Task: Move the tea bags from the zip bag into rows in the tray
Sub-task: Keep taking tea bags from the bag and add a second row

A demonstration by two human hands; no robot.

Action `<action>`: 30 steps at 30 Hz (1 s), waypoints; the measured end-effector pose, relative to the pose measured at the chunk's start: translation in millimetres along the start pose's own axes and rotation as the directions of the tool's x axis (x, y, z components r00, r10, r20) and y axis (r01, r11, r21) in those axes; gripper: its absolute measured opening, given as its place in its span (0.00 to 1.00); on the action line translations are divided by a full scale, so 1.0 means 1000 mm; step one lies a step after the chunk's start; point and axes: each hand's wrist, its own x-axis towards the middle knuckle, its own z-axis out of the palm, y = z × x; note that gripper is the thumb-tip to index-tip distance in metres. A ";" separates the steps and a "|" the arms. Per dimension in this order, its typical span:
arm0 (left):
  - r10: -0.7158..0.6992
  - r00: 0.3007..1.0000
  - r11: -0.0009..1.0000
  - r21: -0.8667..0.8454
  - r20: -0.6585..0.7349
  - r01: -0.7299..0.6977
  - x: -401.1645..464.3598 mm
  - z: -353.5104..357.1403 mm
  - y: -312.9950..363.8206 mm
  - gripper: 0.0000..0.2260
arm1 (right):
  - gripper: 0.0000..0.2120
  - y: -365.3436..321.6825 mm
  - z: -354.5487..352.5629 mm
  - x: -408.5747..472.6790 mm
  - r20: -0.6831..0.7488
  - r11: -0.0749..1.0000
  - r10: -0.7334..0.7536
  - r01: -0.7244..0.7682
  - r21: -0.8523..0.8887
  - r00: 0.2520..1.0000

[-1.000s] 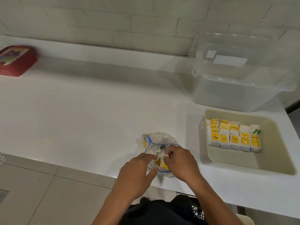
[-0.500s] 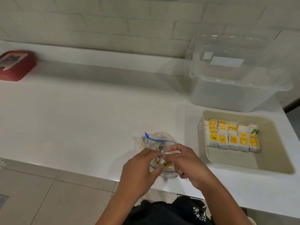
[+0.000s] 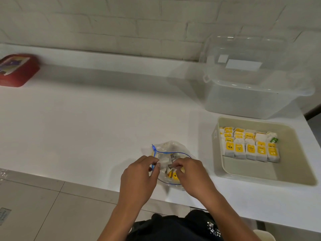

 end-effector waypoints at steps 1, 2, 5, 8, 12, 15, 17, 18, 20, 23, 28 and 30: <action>0.005 1.000 1.000 -0.021 -0.006 -0.005 0.000 0.001 -0.002 0.02 | 0.12 -0.002 0.002 0.001 0.018 0.999 -0.011 0.012 -0.038 1.000; 0.012 1.000 0.999 -0.040 -0.011 -0.012 0.000 0.002 -0.003 0.03 | 0.12 -0.004 0.004 0.002 0.033 0.998 -0.017 0.020 -0.063 0.999; 0.020 1.000 0.997 -0.070 -0.006 -0.021 0.000 0.004 -0.008 0.03 | 0.10 -0.008 0.008 0.004 0.055 0.997 -0.006 0.010 -0.074 0.998; 0.043 0.999 0.995 -0.091 0.006 -0.042 0.000 0.006 -0.011 0.03 | 0.09 -0.006 0.014 0.008 0.055 0.997 0.008 -0.004 -0.075 0.998; 0.060 0.998 0.994 -0.096 0.016 -0.059 -0.002 0.006 -0.012 0.03 | 0.12 -0.001 0.018 0.013 0.074 0.995 -0.004 0.011 -0.099 0.997; 0.058 0.998 0.993 -0.105 0.024 -0.056 -0.003 0.006 -0.013 0.03 | 0.15 0.004 0.015 0.013 0.133 0.996 0.008 0.004 -0.092 0.991; 0.062 0.998 0.993 -0.102 0.029 -0.058 -0.003 0.006 -0.013 0.03 | 0.17 0.006 0.014 0.013 0.139 0.994 -0.009 0.024 -0.110 0.990; 0.065 0.997 0.993 -0.099 0.033 -0.061 -0.003 0.007 -0.012 0.03 | 0.18 0.007 0.015 0.014 0.132 0.992 -0.019 0.035 -0.121 0.991; 0.074 0.997 0.993 -0.091 0.038 -0.070 -0.003 0.007 -0.011 0.03 | 0.16 0.008 0.017 0.014 0.108 0.986 -0.030 0.047 -0.158 0.994; 0.075 0.996 0.993 -0.091 0.038 -0.072 -0.002 0.006 -0.011 0.03 | 0.12 0.011 0.020 0.016 0.066 0.982 -0.058 0.069 -0.176 0.996; 0.072 0.996 0.993 -0.099 0.054 -0.066 -0.001 0.008 -0.011 0.03 | 0.10 0.014 0.022 0.016 0.069 0.972 -0.132 0.142 -0.189 0.989; 0.073 0.996 0.993 -0.098 0.056 -0.068 -0.001 0.008 -0.011 0.03 | 0.07 0.015 0.022 0.017 0.063 0.974 -0.141 0.150 -0.171 0.988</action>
